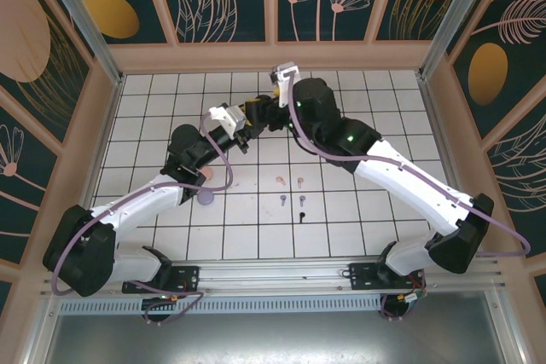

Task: Insert the wireless bluetooth earbuds into the charging case

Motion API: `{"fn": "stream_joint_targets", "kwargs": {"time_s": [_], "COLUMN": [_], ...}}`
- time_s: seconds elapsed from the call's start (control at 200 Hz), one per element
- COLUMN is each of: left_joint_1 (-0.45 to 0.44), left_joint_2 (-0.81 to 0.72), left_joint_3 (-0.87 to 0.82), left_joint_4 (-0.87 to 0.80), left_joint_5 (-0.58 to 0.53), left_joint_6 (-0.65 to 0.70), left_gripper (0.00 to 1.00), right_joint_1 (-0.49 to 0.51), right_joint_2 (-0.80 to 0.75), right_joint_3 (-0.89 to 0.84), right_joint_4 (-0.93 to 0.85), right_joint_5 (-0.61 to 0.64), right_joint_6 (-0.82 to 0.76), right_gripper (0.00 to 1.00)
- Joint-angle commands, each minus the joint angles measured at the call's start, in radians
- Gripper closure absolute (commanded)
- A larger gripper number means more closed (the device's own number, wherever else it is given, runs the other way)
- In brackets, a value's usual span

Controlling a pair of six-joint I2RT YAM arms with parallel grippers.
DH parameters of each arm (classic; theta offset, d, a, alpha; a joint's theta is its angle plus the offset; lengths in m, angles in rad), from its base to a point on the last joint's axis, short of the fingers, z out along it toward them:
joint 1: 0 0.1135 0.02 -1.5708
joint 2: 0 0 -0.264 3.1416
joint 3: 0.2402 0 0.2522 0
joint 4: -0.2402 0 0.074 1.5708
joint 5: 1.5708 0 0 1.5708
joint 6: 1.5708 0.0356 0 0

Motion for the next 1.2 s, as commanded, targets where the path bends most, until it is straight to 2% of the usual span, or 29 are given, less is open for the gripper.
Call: {"fn": "stream_joint_targets", "kwargs": {"time_s": [0.0, 0.25, 0.375, 0.48, 0.661, 0.961, 1.191], "left_joint_1": [-0.007, -0.007, -0.006, -0.007, -0.007, -0.007, -0.007], "left_joint_2": [0.006, 0.003, 0.001, -0.002, -0.028, -0.099, -0.127], "left_joint_3": [0.01, 0.003, -0.009, -0.02, -0.053, -0.136, -0.185], "left_joint_4": [0.066, 0.075, 0.096, 0.105, 0.12, 0.147, 0.189], "left_joint_5": [0.02, 0.019, 0.018, 0.015, -0.01, -0.081, -0.09], "left_joint_6": [-0.02, -0.028, -0.04, -0.051, -0.063, -0.076, -0.089], "left_gripper": [1.0, 1.0, 1.0, 1.0, 1.0, 1.0, 1.0], "right_joint_1": [-0.02, -0.054, -0.073, -0.106, -0.167, -0.156, -0.076], "right_joint_2": [-0.059, -0.117, -0.152, -0.197, -0.26, -0.257, -0.173], "right_joint_3": [0.048, 0.06, 0.047, -0.02, -0.196, -0.486, -0.572], "right_joint_4": [0.001, -0.021, -0.082, -0.136, -0.222, -0.332, -0.415], "right_joint_5": [-0.019, -0.041, 0.011, 0.049, 0.022, -0.043, -0.057], "right_joint_6": [0.058, 0.131, 0.193, 0.26, 0.391, 0.627, 0.745], "right_gripper": [0.22, 0.21, 0.21, 0.21, 0.21, 0.28, 0.29]}}
